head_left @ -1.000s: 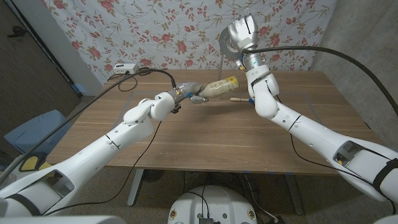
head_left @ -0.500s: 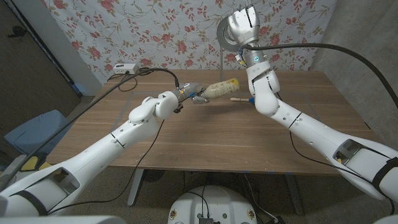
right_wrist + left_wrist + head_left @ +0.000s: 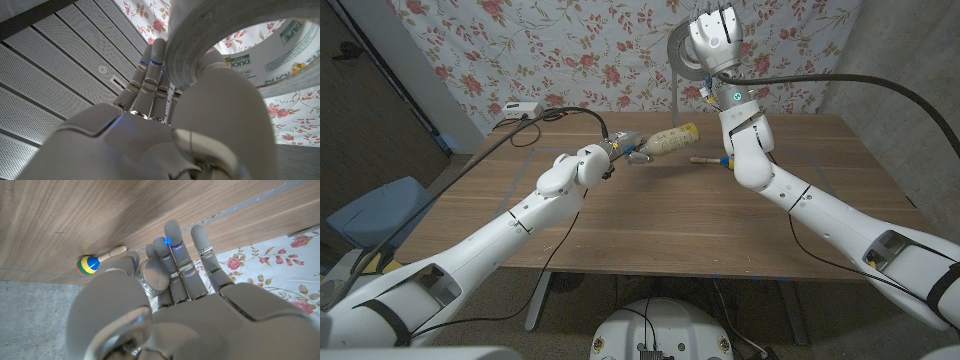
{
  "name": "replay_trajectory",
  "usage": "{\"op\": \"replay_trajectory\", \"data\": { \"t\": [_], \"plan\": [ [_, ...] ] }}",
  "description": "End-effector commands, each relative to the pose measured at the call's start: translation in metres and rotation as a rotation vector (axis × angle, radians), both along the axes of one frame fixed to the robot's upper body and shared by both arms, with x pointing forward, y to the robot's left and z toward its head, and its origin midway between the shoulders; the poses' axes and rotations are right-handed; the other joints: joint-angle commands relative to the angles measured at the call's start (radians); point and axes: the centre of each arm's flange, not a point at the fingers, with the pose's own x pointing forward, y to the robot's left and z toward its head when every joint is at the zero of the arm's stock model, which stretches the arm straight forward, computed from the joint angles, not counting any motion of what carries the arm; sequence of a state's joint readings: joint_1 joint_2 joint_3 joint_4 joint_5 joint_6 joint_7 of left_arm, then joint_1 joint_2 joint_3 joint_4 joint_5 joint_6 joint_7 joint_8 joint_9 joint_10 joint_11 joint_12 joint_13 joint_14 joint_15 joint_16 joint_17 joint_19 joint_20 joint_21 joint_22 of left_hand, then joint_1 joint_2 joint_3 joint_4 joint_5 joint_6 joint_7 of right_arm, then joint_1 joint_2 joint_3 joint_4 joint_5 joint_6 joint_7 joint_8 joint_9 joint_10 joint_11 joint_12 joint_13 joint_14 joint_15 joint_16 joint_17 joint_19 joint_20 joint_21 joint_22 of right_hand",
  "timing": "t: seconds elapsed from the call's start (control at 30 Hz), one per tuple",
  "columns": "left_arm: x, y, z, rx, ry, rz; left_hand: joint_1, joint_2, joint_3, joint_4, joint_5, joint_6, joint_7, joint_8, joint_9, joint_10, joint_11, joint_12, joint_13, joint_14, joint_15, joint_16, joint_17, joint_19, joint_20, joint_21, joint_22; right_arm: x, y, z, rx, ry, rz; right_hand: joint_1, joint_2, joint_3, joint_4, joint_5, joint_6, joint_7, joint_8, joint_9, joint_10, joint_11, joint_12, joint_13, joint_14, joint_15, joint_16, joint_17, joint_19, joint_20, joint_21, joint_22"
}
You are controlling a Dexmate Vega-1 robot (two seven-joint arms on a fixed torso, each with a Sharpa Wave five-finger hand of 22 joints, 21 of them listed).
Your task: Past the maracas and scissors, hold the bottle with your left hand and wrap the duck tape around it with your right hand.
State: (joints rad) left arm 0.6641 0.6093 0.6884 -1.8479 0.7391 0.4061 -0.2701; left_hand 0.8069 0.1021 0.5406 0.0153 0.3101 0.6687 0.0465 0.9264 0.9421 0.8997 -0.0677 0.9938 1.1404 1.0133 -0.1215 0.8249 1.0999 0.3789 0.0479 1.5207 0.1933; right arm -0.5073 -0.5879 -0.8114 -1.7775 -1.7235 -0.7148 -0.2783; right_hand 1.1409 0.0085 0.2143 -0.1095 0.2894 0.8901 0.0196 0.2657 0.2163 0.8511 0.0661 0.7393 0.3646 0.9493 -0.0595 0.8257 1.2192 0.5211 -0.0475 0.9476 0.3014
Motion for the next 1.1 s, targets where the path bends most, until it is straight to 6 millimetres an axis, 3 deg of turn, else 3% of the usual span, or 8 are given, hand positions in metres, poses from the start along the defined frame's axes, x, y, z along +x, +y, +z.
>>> {"op": "replay_trajectory", "data": {
  "t": [0.03,0.8,1.1],
  "plan": [
    [0.004,0.006,0.001,-0.063,-0.051,0.087,-0.028,0.091,0.112,0.1,-0.009,0.123,0.037,0.004,0.006,0.013,-0.005,0.008,0.008,0.01,-0.007,0.007,0.002,0.019,-0.004,0.009,0.001,-0.01,-0.01,-0.01,0.018,-0.012,-0.009,0.114,0.122,0.047,-0.033,0.008,0.235,-0.031,0.003,0.001,0.237,-0.132,0.006,0.25,0.08,-0.158,0.003,0.003,-0.009,-0.031,0.009,-0.001],
    [-0.007,0.013,0.005,-0.279,-0.203,0.18,-0.013,0.093,0.136,0.077,-0.06,0.145,0.043,0.008,0.022,0.04,-0.005,0.034,0.042,0.049,-0.017,0.031,0.001,0.071,-0.025,0.029,0.005,-0.014,-0.03,-0.042,0.065,0.03,-0.056,0.11,0.112,0.058,-0.038,0.006,0.242,-0.031,-0.007,-0.002,0.251,-0.132,0.004,0.248,0.087,-0.158,0.006,0.005,-0.031,-0.02,0.022,-0.021],
    [-0.01,0.015,0.007,-0.349,-0.184,0.16,0.002,0.091,0.146,0.05,-0.088,0.168,0.033,0.008,0.012,0.066,-0.006,0.037,0.035,0.079,-0.023,0.03,-0.025,0.113,-0.039,0.04,0.008,-0.015,-0.04,-0.051,0.091,0.018,-0.053,0.109,0.112,0.064,-0.038,0.004,0.243,-0.03,-0.011,-0.002,0.254,-0.131,-0.001,0.241,0.089,-0.158,0.006,0.005,-0.034,-0.02,0.029,-0.029]
  ]
}}
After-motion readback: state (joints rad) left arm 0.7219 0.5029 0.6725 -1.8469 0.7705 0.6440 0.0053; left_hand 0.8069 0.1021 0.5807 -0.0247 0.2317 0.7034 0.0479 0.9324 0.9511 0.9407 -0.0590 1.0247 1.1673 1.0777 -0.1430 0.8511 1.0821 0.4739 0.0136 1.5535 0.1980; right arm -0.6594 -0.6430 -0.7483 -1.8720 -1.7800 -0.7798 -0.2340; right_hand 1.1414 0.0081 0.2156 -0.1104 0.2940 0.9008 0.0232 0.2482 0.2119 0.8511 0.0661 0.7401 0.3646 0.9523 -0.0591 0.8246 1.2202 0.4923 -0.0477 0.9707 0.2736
